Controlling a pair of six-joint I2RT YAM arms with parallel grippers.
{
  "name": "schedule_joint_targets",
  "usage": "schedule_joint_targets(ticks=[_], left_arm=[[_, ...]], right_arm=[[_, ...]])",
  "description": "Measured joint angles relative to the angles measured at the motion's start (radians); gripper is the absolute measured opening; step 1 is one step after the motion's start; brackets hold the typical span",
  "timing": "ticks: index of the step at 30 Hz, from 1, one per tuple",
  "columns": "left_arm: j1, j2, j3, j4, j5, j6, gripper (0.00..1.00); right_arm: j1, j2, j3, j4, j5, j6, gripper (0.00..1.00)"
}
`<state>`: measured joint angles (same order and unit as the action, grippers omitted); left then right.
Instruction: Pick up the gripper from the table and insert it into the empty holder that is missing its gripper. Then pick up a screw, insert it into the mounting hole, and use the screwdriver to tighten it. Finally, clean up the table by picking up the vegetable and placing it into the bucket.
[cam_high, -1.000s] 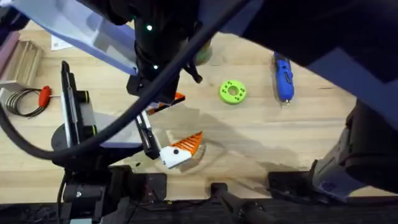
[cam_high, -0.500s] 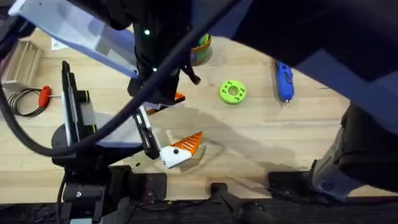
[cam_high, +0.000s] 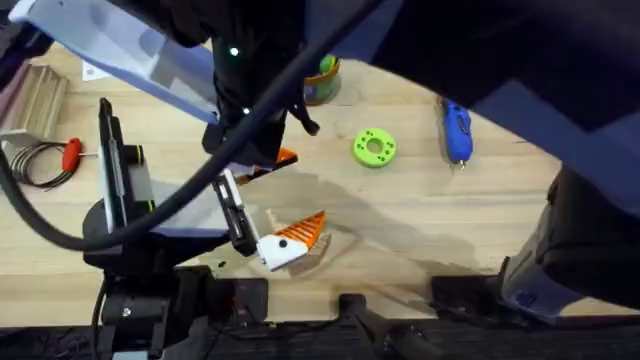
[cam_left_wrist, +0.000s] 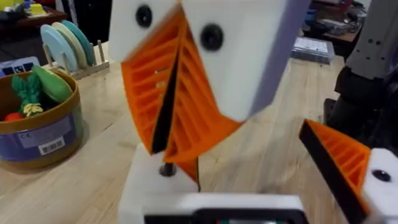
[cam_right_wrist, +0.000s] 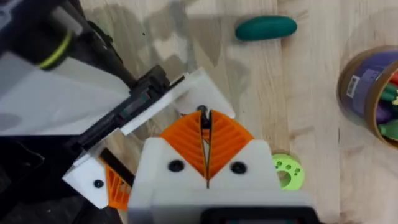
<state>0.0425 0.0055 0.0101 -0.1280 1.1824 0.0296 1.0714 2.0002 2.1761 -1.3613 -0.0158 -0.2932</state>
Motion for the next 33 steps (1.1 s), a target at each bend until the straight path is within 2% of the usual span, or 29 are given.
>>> schedule_joint_targets(ticks=[28, 29, 33], left_arm=[[0.000, 0.000, 0.000, 0.000, 0.000, -0.008, 0.985], [0.000, 0.000, 0.000, -0.001, 0.000, -0.008, 0.985], [0.000, 0.000, 0.000, -0.001, 0.003, -0.007, 0.985]], right_arm=[[0.000, 0.024, 0.002, 0.005, -0.008, 0.000, 0.006], [0.000, 0.024, 0.002, 0.004, -0.008, 0.005, 0.071], [-0.002, 0.024, 0.002, 0.004, -0.006, 0.001, 0.648]])
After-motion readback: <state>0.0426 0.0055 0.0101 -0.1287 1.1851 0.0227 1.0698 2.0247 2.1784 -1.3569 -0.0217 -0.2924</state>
